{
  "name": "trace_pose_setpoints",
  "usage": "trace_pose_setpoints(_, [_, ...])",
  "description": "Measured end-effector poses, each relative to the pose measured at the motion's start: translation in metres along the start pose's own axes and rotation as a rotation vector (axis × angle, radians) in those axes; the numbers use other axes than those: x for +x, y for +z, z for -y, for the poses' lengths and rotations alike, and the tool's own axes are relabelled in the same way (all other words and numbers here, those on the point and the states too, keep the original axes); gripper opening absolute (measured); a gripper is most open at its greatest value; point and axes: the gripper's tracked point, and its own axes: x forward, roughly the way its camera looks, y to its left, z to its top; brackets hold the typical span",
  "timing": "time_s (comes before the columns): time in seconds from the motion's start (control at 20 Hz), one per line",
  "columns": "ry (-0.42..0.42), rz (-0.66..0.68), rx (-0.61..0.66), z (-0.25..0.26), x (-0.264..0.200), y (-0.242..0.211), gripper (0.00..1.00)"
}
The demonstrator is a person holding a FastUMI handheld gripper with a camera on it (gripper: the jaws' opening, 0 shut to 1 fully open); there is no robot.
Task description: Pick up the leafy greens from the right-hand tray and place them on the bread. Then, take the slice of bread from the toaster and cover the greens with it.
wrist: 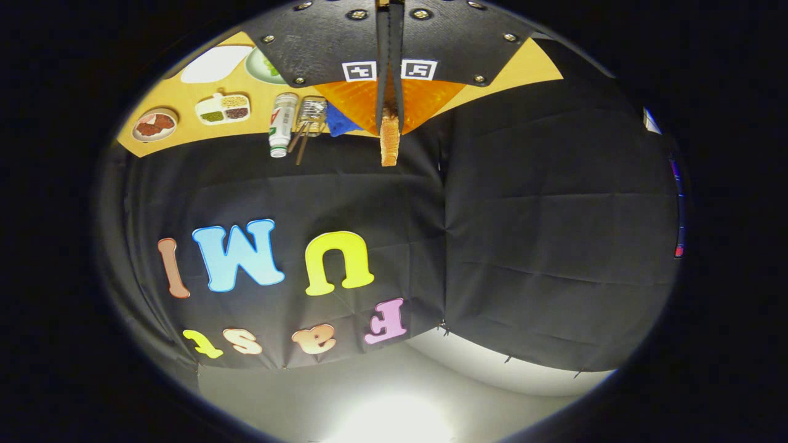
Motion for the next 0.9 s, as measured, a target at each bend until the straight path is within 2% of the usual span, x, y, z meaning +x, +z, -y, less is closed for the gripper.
trace_pose_setpoints(0.2, [-0.069, -0.029, -0.010, 0.046, -0.003, -0.010, 0.01])
trace_pose_setpoints(0.45, [-0.130, -0.101, -0.005, 0.085, -0.001, -0.045, 0.01])
trace_pose_setpoints(0.9, [-0.157, -0.185, 0.040, 0.112, 0.009, -0.095, 0.01])
